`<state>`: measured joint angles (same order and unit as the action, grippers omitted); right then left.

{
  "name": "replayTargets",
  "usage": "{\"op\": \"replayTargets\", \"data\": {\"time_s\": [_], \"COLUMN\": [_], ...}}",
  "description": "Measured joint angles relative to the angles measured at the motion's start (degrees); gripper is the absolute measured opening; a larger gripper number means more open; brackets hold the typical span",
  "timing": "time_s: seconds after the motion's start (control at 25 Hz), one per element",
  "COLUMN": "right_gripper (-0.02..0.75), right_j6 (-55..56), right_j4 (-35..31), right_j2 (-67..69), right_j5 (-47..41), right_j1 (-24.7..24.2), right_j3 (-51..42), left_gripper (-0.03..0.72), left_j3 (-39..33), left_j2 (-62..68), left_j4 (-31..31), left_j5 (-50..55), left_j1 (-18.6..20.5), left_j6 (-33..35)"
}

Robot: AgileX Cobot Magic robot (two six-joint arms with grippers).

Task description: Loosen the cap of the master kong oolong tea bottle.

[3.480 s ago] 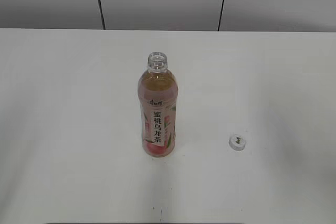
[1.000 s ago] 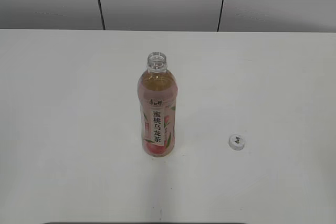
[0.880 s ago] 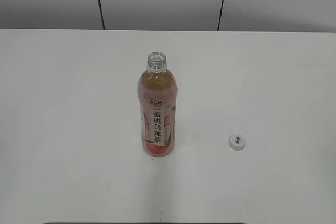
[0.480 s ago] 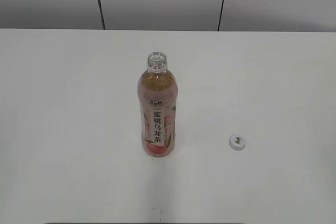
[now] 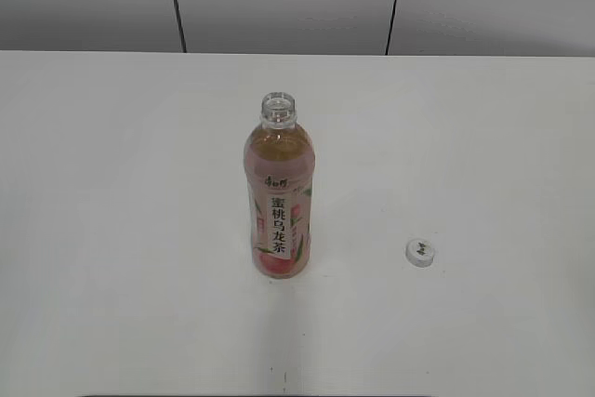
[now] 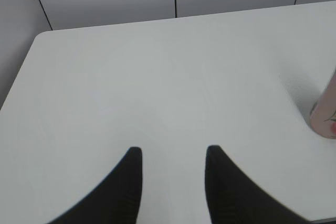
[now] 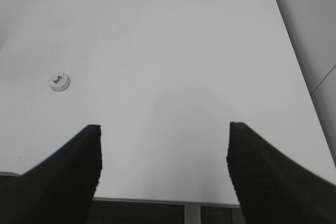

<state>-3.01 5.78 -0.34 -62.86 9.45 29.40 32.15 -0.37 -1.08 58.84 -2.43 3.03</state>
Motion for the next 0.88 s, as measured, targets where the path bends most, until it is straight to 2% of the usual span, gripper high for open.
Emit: {"op": "replayTargets", "data": {"time_s": [0.88], "right_gripper": [0.564], "right_j6": [0.1], "right_j4": [0.0], "right_j2": [0.0], "right_j5": [0.0], "right_j1": [0.0], "right_j3": [0.0], "left_gripper": [0.244], "left_j3": [0.0], "left_j2": [0.0], "left_j4": [0.0], "left_j5": [0.0], "left_j1": [0.0], "left_j6": [0.0]}}
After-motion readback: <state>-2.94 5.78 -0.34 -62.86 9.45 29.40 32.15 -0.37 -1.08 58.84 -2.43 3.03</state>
